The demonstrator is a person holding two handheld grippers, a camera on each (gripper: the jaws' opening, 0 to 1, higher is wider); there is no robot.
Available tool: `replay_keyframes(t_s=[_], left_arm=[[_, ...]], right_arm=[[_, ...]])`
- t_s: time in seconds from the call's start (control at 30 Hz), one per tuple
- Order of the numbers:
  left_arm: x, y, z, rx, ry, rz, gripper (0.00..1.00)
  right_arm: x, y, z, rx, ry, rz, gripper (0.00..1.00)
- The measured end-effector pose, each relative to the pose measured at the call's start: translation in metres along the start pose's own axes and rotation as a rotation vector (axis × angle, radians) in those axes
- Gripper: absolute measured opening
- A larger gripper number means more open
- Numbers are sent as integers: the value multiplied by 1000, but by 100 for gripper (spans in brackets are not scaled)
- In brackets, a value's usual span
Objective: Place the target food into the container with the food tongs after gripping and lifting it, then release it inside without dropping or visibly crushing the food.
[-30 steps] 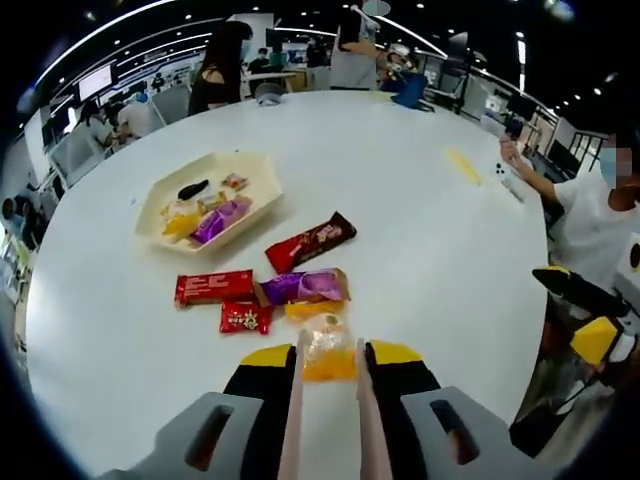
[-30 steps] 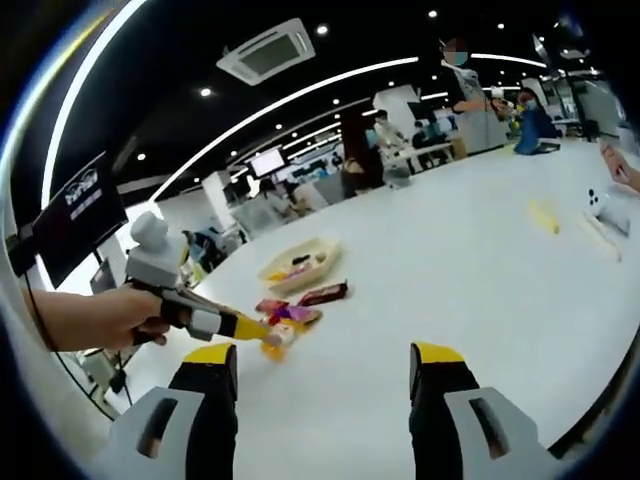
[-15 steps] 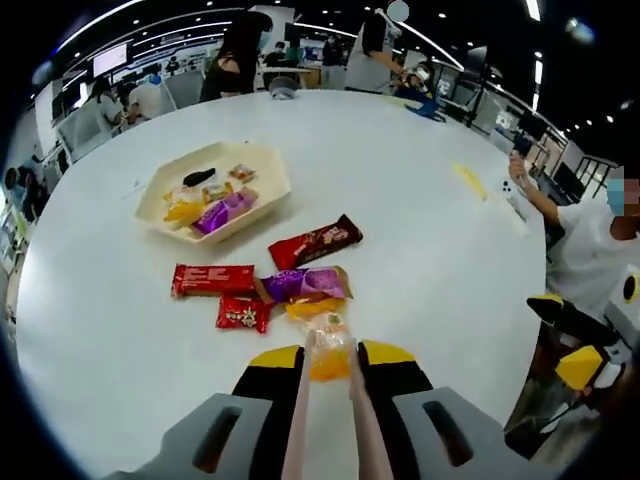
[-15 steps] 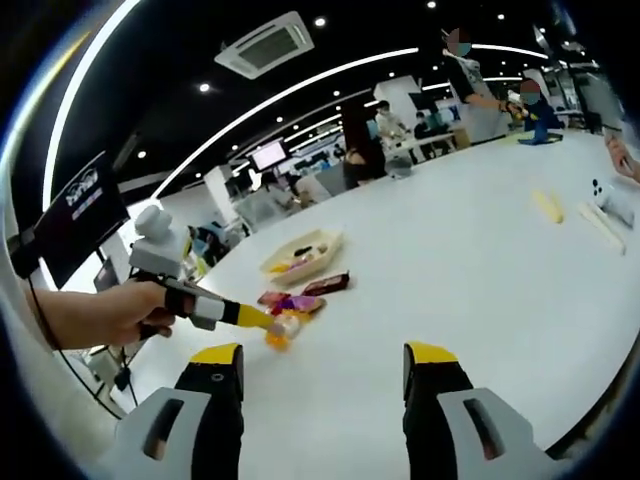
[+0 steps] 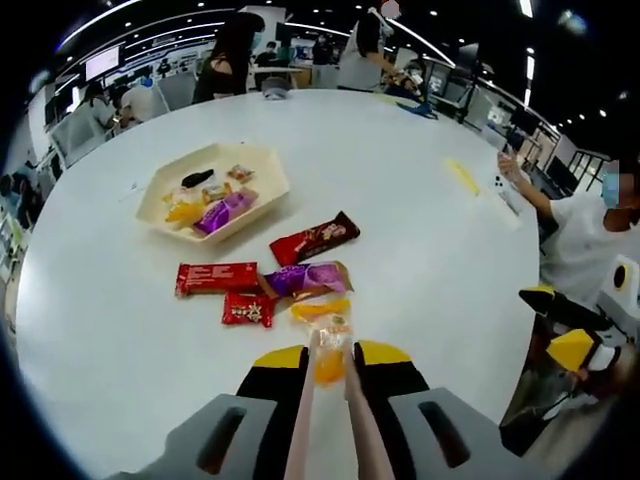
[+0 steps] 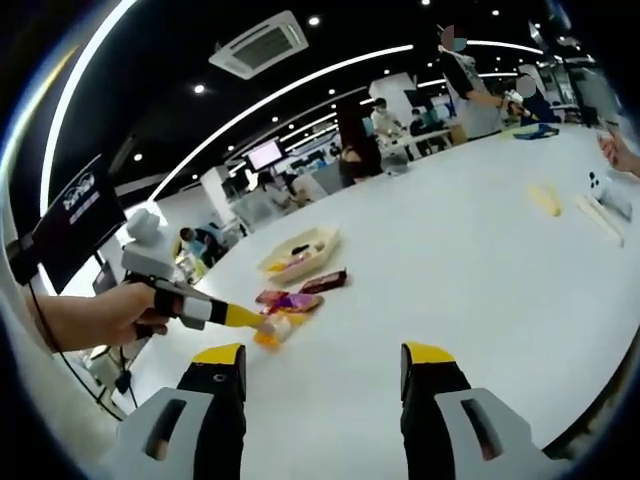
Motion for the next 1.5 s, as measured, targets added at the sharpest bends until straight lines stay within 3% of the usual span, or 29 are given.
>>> replay_keyframes(t_s=[0.23, 0.77, 1.5], left_arm=[[4, 4, 0, -7, 5, -11, 15], [11, 21, 18, -71, 13, -21, 15], [38, 19, 60, -149, -9, 10, 16]], right_arm=[[1, -2, -1, 5, 0, 6, 62], [3, -6, -1, 6, -1, 11, 62], [0, -6, -1, -1, -9, -9, 61]])
Point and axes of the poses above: the point that each gripper's makers call its tool centre point, and the gripper's own axes: y roughly backward along the fingers, x roughly to its left, z roughly out of its top, the point moved 5 cm from there along y, roughly backward along the fingers, and after that the axes turned 6 degrees about y, right-handed, at the moved point
